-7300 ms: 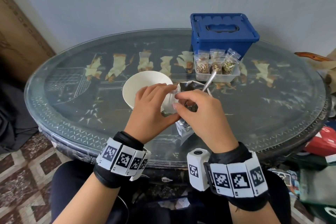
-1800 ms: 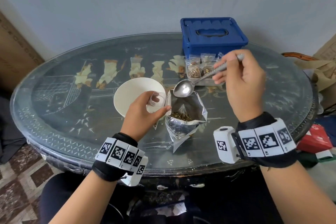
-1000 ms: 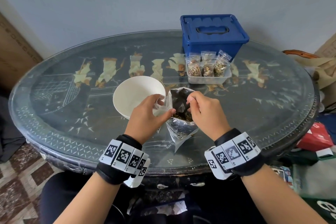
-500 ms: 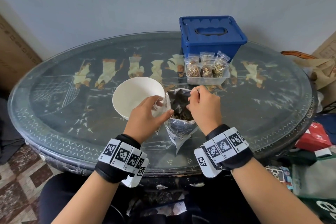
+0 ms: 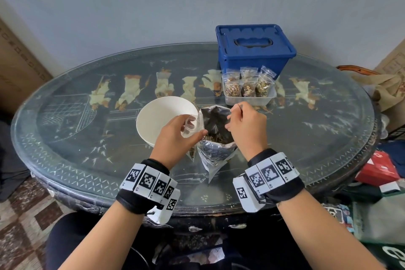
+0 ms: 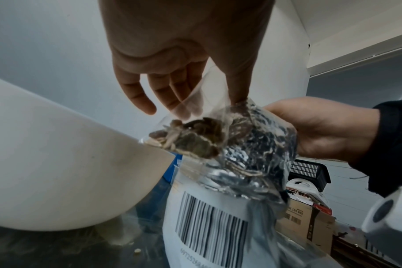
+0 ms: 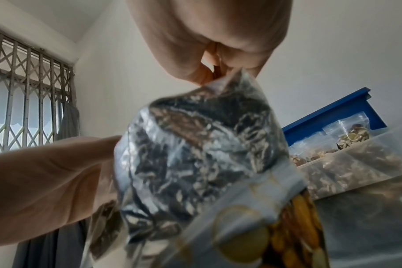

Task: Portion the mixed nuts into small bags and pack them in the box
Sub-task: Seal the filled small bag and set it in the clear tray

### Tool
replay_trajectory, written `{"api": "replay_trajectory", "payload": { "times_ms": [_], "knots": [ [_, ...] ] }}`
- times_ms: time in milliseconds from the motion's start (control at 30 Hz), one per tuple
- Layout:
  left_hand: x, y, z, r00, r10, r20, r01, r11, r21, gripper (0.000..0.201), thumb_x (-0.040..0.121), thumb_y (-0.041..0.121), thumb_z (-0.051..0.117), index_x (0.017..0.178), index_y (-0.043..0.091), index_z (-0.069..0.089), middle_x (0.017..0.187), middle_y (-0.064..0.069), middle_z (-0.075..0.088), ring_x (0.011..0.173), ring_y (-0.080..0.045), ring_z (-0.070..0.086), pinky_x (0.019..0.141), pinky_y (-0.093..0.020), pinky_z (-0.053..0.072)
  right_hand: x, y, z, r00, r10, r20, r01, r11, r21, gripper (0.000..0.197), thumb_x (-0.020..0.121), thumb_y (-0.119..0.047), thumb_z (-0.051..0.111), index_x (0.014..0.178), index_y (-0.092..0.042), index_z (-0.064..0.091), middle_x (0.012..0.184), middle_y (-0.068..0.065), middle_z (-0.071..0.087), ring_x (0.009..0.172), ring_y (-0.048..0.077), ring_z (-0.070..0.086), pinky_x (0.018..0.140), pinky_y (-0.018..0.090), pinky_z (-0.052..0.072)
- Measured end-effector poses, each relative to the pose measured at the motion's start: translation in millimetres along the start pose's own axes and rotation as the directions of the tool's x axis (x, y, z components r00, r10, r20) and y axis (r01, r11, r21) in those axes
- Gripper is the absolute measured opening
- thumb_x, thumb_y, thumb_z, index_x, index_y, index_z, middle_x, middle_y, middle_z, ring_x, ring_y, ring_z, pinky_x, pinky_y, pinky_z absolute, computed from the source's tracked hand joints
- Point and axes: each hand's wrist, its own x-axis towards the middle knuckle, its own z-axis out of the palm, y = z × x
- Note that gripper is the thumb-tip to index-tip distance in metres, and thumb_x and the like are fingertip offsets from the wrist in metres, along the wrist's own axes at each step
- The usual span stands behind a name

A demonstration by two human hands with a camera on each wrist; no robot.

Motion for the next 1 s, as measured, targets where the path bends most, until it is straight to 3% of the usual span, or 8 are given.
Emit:
{"api": "replay_trajectory", "payload": {
  "times_ms": [133,233,300,400,500,633,833,1000],
  "knots": [
    [-1.5,-2.6,-1.9,1.000,0.003,-0.001,-0.003,0.999,-0.035,0.048,0.078,0.036,0.070,0.116,0.010,0.058,0.106,-0.001,0.062,0.088,-0.012,0.052,0.072,-0.014,0.037,-0.1,-3.0,-11.7,0.999,0.052,0.006,-0.052,0.997,0.054,0.024,0.095,-0.012,0.039,0.083,-0.003,0.058,0.074,0.013,0.067,0.065,0.030,0.066,0.064,0.046,0.053],
    [0.5,-0.9,-7.0,1.000,0.000,-0.011,0.000,0.997,-0.075,0.044,0.078,0.032,0.071,0.114,0.009,0.059,0.098,0.002,0.061,0.076,-0.003,0.050,0.068,-0.004,0.037,2.3,-4.5,-20.3,0.987,0.163,0.013,-0.163,0.974,0.160,0.023,0.096,-0.009,0.037,0.081,-0.006,0.055,0.071,0.007,0.066,0.053,0.016,0.064,0.055,0.024,0.054],
    [3.0,0.2,-10.6,1.000,-0.003,-0.011,0.002,0.995,-0.105,0.042,0.078,0.030,0.072,0.112,0.009,0.059,0.094,0.004,0.060,0.074,0.001,0.050,0.068,-0.002,0.037,4.6,-3.3,-25.2,0.973,0.229,0.013,-0.225,0.947,0.227,0.022,0.096,-0.008,0.037,0.081,-0.008,0.054,0.070,0.004,0.065,0.046,0.010,0.061,0.049,0.018,0.051],
    [6.3,0.9,-15.0,1.000,0.000,0.005,0.001,0.991,-0.133,0.040,0.077,0.031,0.072,0.111,0.014,0.059,0.094,0.005,0.060,0.081,-0.006,0.054,0.072,-0.005,0.039,8.4,1.5,-31.5,0.953,0.303,-0.002,-0.286,0.902,0.324,0.025,0.094,-0.006,0.038,0.076,-0.012,0.054,0.069,0.003,0.065,0.046,0.011,0.062,0.054,0.027,0.056],
    [9.3,1.6,-18.7,1.000,0.006,0.030,-0.002,0.993,-0.117,0.046,0.076,0.033,0.072,0.114,0.012,0.058,0.098,0.003,0.060,0.091,-0.014,0.057,0.079,-0.018,0.043,11.9,5.5,-38.4,0.935,0.354,-0.025,-0.317,0.864,0.391,0.026,0.093,-0.006,0.039,0.073,-0.014,0.053,0.067,0.005,0.066,0.049,0.018,0.064,0.057,0.034,0.056],
    [15.5,6.3,-26.1,0.995,0.060,0.077,-0.059,0.998,-0.009,0.046,0.076,0.034,0.072,0.114,0.014,0.058,0.102,0.002,0.059,0.094,-0.015,0.055,0.073,-0.014,0.040,17.1,10.2,-48.3,0.912,0.405,-0.060,-0.333,0.819,0.467,0.026,0.095,-0.005,0.038,0.074,-0.013,0.052,0.068,0.010,0.065,0.045,0.014,0.061,0.050,0.027,0.054],
    [27.1,14.8,-33.8,0.976,0.133,0.174,-0.168,0.965,0.204,0.051,0.076,0.039,0.072,0.117,0.013,0.057,0.098,0.005,0.054,0.085,-0.009,0.047,0.067,-0.009,0.029,23.9,7.9,-63.8,0.896,0.436,-0.080,-0.318,0.757,0.571,0.026,0.095,-0.004,0.038,0.075,-0.010,0.053,0.067,0.011,0.064,0.042,0.011,0.059,0.045,0.021,0.050],
    [32.8,23.2,-33.1,0.957,0.163,0.240,-0.231,0.928,0.290,0.052,0.077,0.042,0.070,0.118,0.014,0.056,0.103,-0.001,0.057,0.086,-0.009,0.045,0.070,-0.013,0.027,29.6,-1.6,-76.8,0.890,0.446,-0.101,-0.291,0.722,0.628,0.024,0.094,-0.004,0.039,0.075,-0.009,0.053,0.067,0.011,0.063,0.042,0.011,0.059,0.045,0.021,0.049]
  ]
}}
